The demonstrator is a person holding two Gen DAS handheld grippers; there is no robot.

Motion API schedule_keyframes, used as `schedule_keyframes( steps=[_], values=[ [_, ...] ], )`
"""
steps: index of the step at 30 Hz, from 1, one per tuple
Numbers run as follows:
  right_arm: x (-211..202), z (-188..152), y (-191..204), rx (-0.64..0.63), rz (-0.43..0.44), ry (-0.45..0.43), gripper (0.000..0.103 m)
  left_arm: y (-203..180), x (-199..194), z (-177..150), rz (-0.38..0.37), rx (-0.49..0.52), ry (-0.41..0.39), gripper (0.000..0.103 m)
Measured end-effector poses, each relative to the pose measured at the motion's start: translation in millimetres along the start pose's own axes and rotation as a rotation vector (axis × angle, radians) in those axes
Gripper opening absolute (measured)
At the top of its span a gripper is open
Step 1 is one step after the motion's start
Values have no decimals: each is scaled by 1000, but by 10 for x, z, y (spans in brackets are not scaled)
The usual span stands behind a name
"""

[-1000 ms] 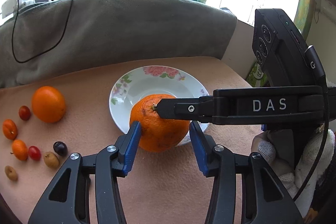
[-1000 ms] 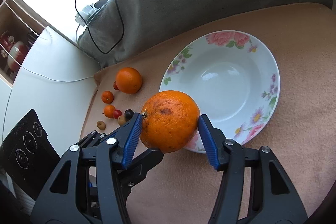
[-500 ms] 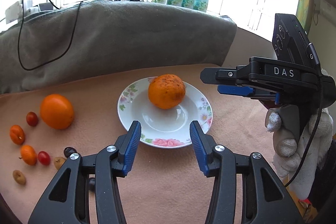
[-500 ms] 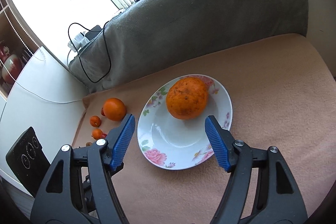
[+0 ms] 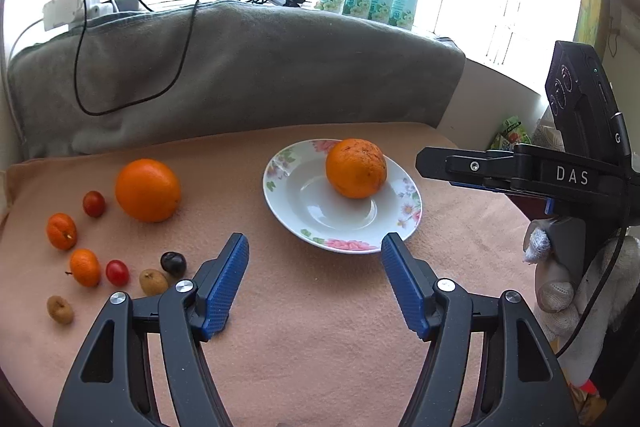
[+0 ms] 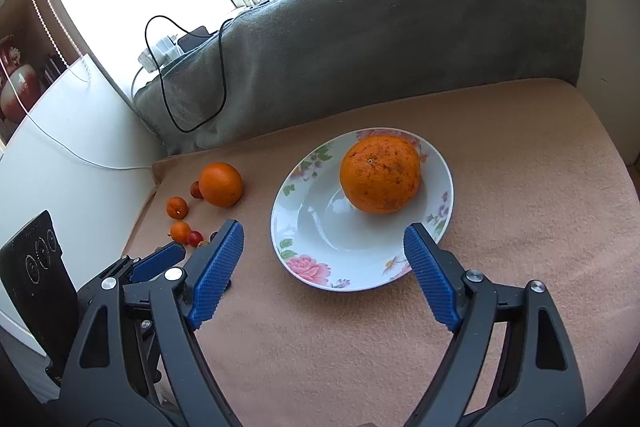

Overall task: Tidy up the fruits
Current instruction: 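Move both tools back toward the small brown pears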

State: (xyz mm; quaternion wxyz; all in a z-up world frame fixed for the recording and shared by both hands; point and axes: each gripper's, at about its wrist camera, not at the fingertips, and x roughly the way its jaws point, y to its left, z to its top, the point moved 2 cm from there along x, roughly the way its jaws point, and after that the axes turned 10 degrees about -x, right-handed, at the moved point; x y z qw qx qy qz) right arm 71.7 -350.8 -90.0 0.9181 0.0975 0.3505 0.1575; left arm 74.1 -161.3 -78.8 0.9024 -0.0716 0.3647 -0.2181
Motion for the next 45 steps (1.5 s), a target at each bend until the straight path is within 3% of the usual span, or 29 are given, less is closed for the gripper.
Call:
schedule_keyframes(
  steps=[7, 10, 21, 33, 35, 37, 41, 43, 45],
  values=[
    [-26, -38, 229, -72, -15, 11, 86, 286, -200, -76, 42, -35, -19, 69],
    [-2, -55, 339, -111, -28, 22, 95, 472, -285, -106, 75, -58, -25, 69],
    [146, -99, 720, -232, -31, 25, 95, 1082, -558, -255, 191, -132, -53, 69],
    [385, -91, 1078, -322, 27, 39, 95, 1467, -673, -387, 248, -198, -60, 69],
    [439, -80, 1137, -329, 52, 47, 91, 1542, -702, -406, 259, -213, -61, 69],
    [503, -82, 1205, -341, 76, 67, 78, 1617, -715, -420, 271, -224, -59, 69],
    [656, -113, 1348, -371, 107, 103, 70, 1761, -739, -438, 277, -256, -61, 69],
    [737, -125, 1412, -382, 123, 125, 59, 1819, -739, -439, 275, -274, -64, 69],
    [814, -136, 1465, -387, 143, 145, 55, 1868, -725, -439, 270, -284, -64, 68]
  ],
)
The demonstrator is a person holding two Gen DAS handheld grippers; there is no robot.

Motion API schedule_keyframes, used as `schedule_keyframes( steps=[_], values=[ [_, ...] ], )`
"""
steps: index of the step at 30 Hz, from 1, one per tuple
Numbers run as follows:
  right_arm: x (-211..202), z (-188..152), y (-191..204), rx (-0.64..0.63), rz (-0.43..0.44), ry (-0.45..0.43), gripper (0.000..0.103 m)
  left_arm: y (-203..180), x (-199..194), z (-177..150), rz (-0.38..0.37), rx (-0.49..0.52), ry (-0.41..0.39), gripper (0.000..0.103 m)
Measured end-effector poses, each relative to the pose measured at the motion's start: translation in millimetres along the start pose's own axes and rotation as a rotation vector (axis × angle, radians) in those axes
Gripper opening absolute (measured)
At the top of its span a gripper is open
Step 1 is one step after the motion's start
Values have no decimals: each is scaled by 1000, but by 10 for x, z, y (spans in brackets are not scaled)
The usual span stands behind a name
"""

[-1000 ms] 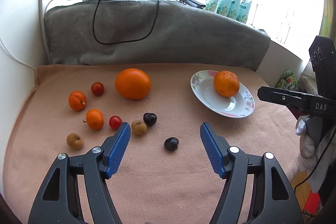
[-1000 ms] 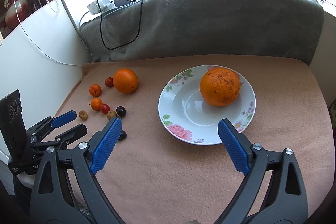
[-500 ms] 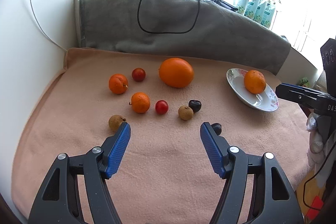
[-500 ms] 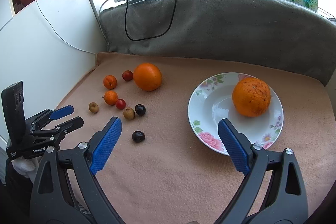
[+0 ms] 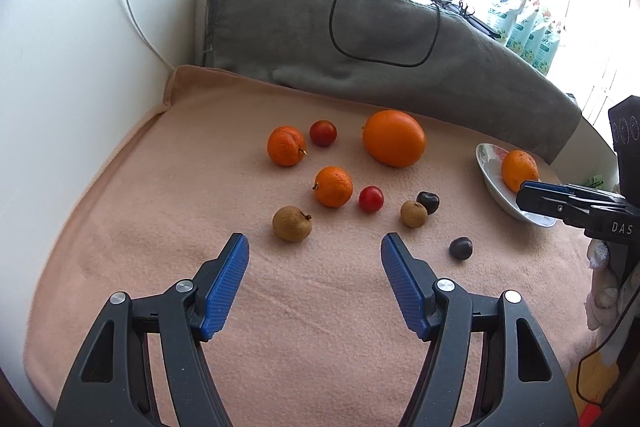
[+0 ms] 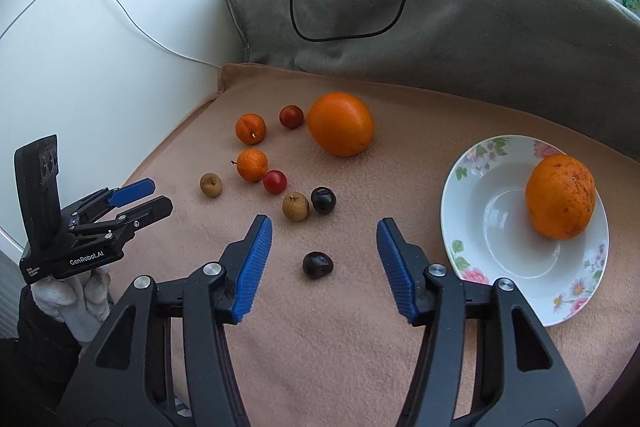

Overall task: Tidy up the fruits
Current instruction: 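Move both tools back toward the small brown pears, then grasp a small brown pear with the right tool while the left tool grasps another brown pear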

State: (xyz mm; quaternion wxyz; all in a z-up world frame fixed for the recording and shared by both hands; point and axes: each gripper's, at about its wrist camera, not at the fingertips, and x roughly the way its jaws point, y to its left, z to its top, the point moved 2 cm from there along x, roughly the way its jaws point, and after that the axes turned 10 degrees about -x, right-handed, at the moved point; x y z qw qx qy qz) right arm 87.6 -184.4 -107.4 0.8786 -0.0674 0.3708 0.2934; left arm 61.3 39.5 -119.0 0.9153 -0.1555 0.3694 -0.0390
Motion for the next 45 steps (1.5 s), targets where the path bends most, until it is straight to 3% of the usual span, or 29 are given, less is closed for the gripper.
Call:
schedule_keyframes(
  steps=[10, 17, 26, 36, 41, 45],
  values=[
    [362, 53, 88, -28, 29, 74, 39, 101, 159, -13, -15, -28, 32, 55],
    [589, 99, 166, -46, 69, 111, 36, 168, 263, 19, -16, -42, 47, 53],
    [911, 178, 226, -87, 50, 157, 31, 217, 404, 76, -29, -51, 70, 52],
    [1021, 239, 378, -187, -16, 171, 30, 235, 555, 95, -31, -50, 103, 47],
    [1047, 217, 516, -289, -99, 182, 30, 261, 623, 90, -26, -57, 119, 45],
    [1082, 208, 593, -364, -172, 188, 22, 250, 654, 95, -24, -47, 126, 44]
  ],
)
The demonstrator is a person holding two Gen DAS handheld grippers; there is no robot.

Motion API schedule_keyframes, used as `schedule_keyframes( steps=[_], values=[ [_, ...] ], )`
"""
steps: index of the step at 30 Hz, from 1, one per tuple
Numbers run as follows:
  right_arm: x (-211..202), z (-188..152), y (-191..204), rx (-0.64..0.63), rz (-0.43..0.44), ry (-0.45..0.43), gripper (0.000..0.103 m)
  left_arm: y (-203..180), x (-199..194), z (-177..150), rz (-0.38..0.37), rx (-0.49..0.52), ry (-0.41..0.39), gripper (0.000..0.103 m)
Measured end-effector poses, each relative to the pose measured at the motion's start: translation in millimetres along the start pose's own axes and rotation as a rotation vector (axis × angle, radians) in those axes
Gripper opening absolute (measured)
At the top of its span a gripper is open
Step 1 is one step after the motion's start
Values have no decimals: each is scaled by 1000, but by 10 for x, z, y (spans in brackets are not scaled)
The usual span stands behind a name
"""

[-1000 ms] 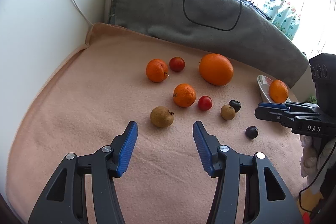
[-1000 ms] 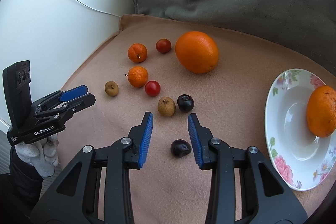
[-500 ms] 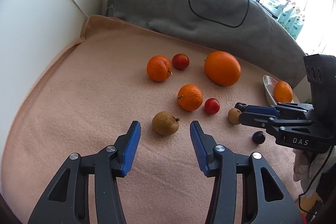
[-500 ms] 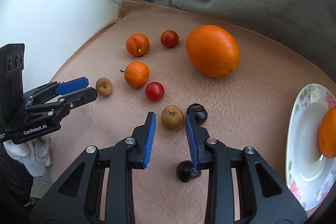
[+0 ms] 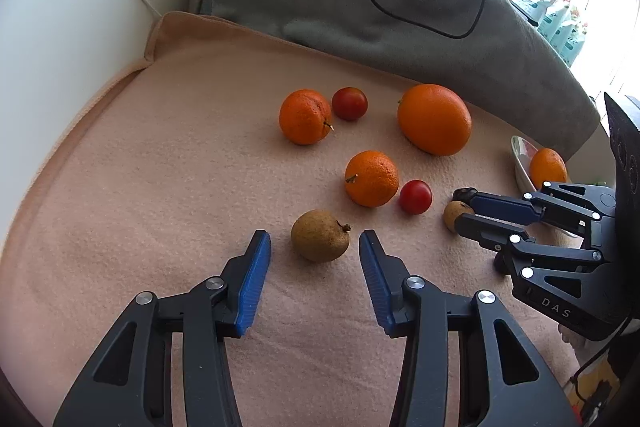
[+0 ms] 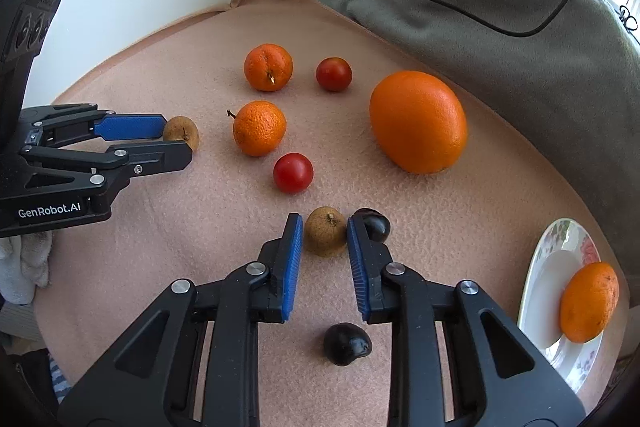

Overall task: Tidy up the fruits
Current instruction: 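Grasp a small brown pear with the right tool while the left tool grasps another brown pear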

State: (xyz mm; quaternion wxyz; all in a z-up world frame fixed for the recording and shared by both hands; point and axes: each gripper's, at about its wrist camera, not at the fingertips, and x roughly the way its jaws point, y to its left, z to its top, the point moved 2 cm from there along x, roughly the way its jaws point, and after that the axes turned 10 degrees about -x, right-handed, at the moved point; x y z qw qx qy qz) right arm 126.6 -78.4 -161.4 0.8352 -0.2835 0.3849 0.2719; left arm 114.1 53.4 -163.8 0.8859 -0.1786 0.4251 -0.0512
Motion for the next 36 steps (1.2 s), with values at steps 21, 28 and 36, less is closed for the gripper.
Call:
schedule_keyframes(
  steps=[21, 28, 36],
  values=[
    [-117, -86, -28, 87, 78, -62, 6, -42, -83, -13, -4, 11, -19, 29],
    [-86, -168, -95, 133, 124, -49, 7, -38, -97, -23, -5, 2, -21, 29],
    [-102, -232, -55, 109, 123, -28, 30, -72, -115, -3, -9, 9, -29, 29]
  ],
)
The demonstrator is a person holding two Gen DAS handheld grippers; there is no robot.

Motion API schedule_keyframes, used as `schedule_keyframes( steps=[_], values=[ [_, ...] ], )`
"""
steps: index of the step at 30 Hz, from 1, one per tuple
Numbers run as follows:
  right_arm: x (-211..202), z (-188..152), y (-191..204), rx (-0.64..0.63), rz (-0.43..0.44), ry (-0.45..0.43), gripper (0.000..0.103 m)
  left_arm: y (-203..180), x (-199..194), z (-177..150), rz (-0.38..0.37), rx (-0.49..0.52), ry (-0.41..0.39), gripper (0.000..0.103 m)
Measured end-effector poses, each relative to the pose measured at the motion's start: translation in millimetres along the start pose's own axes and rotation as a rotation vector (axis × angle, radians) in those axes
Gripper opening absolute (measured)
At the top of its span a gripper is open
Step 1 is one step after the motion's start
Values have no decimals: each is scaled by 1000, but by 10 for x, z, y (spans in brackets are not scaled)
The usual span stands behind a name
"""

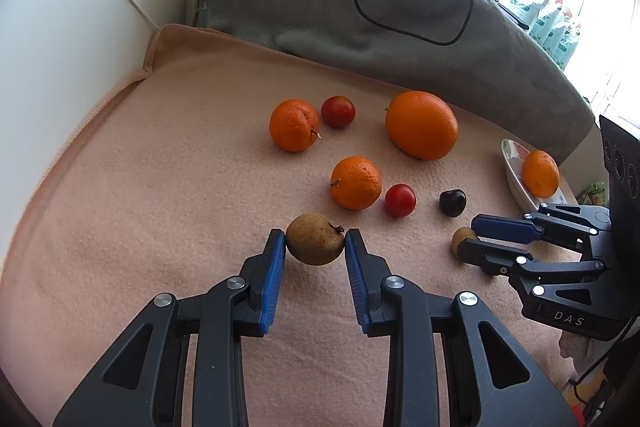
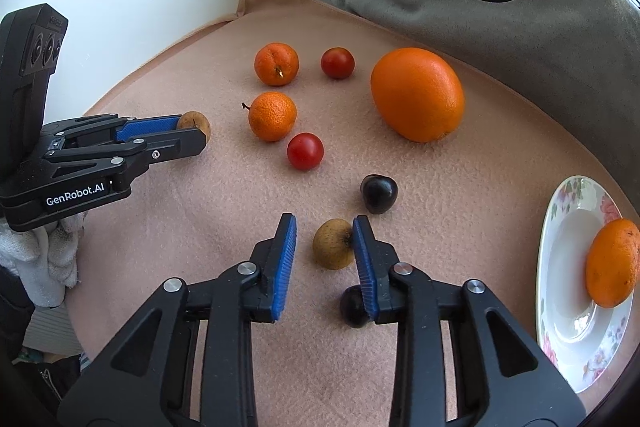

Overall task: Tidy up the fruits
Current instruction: 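Carry both held brown pears toward the white floral bowl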

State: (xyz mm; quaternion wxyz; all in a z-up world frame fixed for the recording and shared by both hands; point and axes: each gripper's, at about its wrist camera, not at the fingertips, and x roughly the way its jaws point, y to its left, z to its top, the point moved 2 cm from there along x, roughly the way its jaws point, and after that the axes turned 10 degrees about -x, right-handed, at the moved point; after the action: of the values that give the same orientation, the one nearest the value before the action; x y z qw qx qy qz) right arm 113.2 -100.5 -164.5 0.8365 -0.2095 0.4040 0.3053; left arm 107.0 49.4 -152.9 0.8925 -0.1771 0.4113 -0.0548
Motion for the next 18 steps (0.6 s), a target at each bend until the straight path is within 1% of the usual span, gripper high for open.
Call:
schedule_keyframes(
  steps=[4, 8, 11, 12, 18],
  values=[
    [26, -37, -53, 1, -10, 25, 31, 3, -4, -7, 1, 0, 2, 29],
    [111, -86, -125, 23, 7, 58, 30, 3, -14, -9, 0, -2, 0, 29],
    [114, -102, -152, 43, 19, 48, 29, 1, -20, -9, 0, 1, 0, 29],
    [104, -104, -153, 46, 20, 42, 26, -2, -26, -10, -2, 0, 1, 29],
    [-18, -99, -171, 73, 26, 3, 26, -96, -107, 20, -15, 13, -15, 29]
  ],
)
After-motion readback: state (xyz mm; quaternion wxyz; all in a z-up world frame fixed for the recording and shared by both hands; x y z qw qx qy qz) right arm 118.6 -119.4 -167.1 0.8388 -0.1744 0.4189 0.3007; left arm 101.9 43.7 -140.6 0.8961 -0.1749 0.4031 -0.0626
